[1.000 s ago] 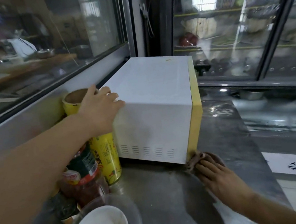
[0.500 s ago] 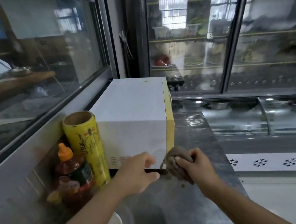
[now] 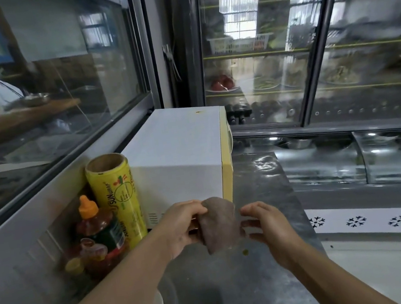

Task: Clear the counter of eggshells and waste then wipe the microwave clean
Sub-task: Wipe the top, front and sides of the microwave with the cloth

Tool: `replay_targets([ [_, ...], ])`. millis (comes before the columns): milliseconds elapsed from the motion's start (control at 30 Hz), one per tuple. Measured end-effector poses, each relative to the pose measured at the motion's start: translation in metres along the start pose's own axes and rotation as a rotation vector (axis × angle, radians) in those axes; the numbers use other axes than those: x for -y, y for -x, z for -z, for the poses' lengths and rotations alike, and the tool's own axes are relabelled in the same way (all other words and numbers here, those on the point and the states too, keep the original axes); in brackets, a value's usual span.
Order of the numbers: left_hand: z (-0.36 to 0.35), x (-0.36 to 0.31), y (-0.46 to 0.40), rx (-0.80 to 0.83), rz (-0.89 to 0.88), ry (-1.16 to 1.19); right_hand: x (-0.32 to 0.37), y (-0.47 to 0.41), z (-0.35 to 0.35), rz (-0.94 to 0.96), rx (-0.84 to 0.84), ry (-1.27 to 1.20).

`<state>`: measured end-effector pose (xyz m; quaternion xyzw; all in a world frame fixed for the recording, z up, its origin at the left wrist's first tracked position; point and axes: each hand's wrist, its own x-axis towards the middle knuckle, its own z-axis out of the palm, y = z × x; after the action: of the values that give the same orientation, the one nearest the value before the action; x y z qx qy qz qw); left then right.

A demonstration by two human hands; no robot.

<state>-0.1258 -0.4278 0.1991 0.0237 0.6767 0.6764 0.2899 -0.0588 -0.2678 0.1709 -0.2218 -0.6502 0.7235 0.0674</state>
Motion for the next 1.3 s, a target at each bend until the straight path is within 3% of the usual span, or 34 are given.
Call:
replay_targets([
  [67,0.003,-0.001,-0.002,-0.013,0.017,0.054,-0.004,-0.009,0.009,0.014,0.012,0.085],
  [133,0.004,-0.003,-0.005,-0.001,0.007,0.089,-0.006,-0.014,0.011,-0.005,0.143,0.052],
  [267,0.005,-0.005,-0.009,0.029,-0.009,0.075,-0.009,-0.021,0.003,-0.067,0.488,-0.263],
  [433,0.010,0.003,-0.022,-0.024,-0.023,0.036,-0.011,-0.025,0.007,-0.093,0.477,-0.306],
  [533,0.010,0.012,-0.036,-0.097,-0.073,-0.133,-0.012,-0.029,0.012,-0.087,0.464,-0.299],
  [667,0.009,0.018,-0.059,-0.184,-0.204,-0.449,-0.011,-0.036,0.015,-0.022,0.291,-0.334],
  [867,0.036,-0.009,-0.086,-0.345,-0.602,-1.029,-0.010,-0.063,0.013,0.377,-0.330,-0.216],
  [933,0.048,-0.022,-0.093,-0.399,-0.708,-1.162,-0.006,-0.075,0.002,0.490,-0.366,-0.174],
  [1100,0.073,-0.040,-0.110,-0.531,-0.689,-1.546,-0.022,-0.107,-0.045,0.536,-0.136,0.042],
  [1200,0.087,-0.044,-0.117,-0.589,-0.572,-1.683,-0.028,-0.120,-0.057,0.634,-0.307,0.190],
  [1300,0.098,-0.041,-0.123,-0.633,-0.575,-1.847,-0.024,-0.139,-0.059,0.643,-0.422,0.096],
])
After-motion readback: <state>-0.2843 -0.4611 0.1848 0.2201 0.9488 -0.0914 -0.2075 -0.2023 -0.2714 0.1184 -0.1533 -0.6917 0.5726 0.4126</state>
